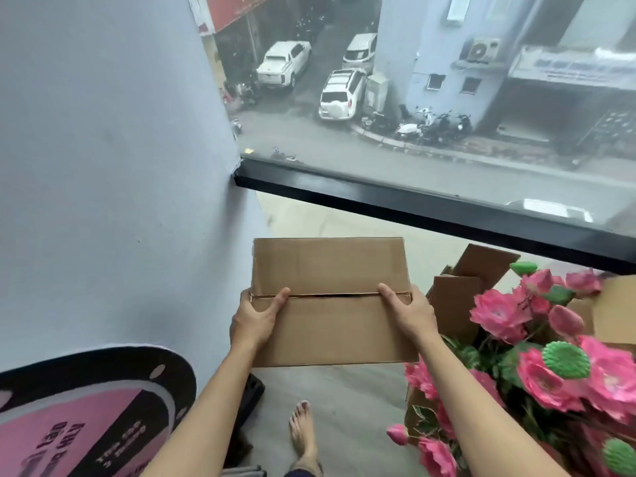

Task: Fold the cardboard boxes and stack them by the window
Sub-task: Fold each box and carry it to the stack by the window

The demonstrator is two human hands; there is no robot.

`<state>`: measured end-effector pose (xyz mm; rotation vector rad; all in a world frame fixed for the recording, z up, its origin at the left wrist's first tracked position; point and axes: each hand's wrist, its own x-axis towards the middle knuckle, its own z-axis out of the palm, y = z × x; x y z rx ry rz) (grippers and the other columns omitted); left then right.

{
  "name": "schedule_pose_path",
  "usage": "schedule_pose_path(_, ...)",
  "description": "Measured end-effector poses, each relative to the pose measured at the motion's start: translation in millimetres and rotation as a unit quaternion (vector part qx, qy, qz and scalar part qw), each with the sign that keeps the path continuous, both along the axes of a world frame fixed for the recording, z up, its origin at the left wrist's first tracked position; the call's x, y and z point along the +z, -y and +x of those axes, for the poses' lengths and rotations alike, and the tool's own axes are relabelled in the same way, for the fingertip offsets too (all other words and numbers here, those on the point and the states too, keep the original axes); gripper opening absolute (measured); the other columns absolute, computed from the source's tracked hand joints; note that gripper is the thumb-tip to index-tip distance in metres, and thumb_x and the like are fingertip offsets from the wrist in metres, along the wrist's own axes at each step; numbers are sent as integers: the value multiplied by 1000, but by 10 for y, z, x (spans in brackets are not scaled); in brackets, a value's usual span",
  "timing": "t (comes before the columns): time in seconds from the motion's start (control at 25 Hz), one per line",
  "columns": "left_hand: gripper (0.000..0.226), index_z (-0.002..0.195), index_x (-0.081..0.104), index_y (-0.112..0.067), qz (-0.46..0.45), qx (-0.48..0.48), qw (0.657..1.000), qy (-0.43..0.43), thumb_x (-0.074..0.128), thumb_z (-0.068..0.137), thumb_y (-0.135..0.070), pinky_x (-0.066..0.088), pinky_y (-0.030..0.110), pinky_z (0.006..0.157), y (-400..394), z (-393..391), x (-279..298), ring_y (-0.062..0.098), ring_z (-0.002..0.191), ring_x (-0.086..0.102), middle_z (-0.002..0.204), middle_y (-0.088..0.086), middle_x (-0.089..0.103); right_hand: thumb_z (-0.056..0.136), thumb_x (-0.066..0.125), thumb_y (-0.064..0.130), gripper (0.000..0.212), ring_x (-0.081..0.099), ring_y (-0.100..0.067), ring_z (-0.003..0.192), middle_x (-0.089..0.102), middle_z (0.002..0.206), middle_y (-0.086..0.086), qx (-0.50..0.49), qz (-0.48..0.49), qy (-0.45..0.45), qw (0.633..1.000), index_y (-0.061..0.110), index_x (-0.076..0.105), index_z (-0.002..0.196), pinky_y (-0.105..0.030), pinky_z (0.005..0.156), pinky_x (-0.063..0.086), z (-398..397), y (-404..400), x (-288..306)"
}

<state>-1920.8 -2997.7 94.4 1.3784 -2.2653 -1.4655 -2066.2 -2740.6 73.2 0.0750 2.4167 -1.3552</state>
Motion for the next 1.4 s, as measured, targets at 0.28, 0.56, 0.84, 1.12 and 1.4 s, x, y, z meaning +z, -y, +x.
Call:
schedule_pose_path(0.28, 69, 112, 60, -27, 22, -45, 997, 51, 71, 67, -78, 51, 39, 91, 863, -924, -744, 22, 108, 61, 113, -3, 63, 77, 63, 75, 62, 62, -21, 106, 67, 113, 6, -44, 22, 66, 997, 30, 61, 120, -37, 92, 47, -584, 721, -750)
schedule_pose_path(0.56, 93, 137, 44, -24, 20, -52, 991, 122, 71, 67, -78, 41, 34, 93, 1337, -1575, -2352, 25, 126, 54, 134, -3, 58, 80, 64, 70, 70, 58, -24, 118, 64, 126, 1, -77, 40, 131, 988, 25, 54, 132, -45, 104, 45, -1037, 1214, -2452)
schedule_pose_path(0.84, 98, 134, 49, -16, -11, -68, 983, 173, 67, 65, -83, 45, 46, 102, 1564, -1866, -4118, 30, 124, 52, 130, 8, 55, 83, 69, 61, 63, 59, -23, 113, 62, 119, 3, -144, 32, 170, 974, 23, 45, 127, -43, 100, 47, -1073, 1429, -4228)
schedule_pose_path(1.12, 89, 132, 51, -11, 0, -57, 975, 213, 75, 70, -70, 44, 42, 104, 1580, -1962, -5316, 32, 126, 53, 134, 9, 58, 87, 63, 62, 70, 56, -28, 114, 55, 112, 3, -134, 81, 195, 968, 17, 37, 133, -32, 84, 37, -1125, 1522, -5297)
schedule_pose_path(1.4, 87, 134, 50, -11, 17, -28, 972, 231, 79, 71, -64, 41, 37, 102, 1605, -2177, -6136, 32, 128, 51, 135, 12, 59, 89, 60, 62, 70, 53, -35, 122, 57, 134, -12, -83, 139, 215, 963, 12, 37, 132, -41, 96, 44, -1377, 1546, -6049)
